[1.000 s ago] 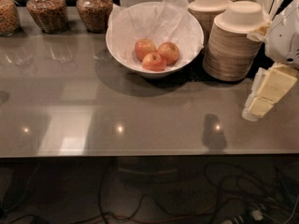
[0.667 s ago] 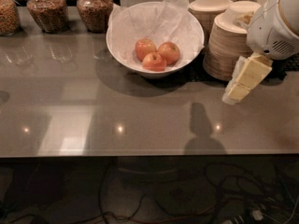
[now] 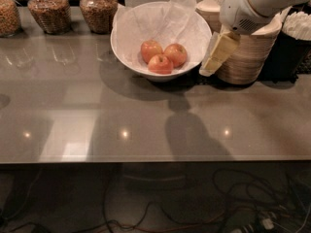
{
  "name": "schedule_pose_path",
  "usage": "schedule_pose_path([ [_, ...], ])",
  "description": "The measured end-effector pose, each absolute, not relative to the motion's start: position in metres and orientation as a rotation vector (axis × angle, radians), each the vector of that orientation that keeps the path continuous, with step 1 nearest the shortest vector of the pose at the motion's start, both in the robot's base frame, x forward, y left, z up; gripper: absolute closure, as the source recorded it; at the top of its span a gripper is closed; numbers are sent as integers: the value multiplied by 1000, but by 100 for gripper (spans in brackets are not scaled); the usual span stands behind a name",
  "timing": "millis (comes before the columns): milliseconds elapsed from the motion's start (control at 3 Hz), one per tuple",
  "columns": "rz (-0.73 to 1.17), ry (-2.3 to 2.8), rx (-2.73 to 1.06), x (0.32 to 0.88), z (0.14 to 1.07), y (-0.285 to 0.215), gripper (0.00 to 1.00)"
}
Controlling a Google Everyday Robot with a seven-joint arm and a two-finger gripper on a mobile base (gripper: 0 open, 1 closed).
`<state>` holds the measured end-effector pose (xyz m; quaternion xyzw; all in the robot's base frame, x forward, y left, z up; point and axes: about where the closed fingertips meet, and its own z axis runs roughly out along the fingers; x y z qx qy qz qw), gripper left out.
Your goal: Pick apple from white bowl
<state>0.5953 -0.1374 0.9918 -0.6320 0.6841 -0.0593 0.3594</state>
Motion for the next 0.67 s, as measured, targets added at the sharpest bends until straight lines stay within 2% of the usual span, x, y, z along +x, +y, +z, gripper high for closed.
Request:
schedule_pose_path([
  [667,-152,1603,-1716,681,992,-98,0],
])
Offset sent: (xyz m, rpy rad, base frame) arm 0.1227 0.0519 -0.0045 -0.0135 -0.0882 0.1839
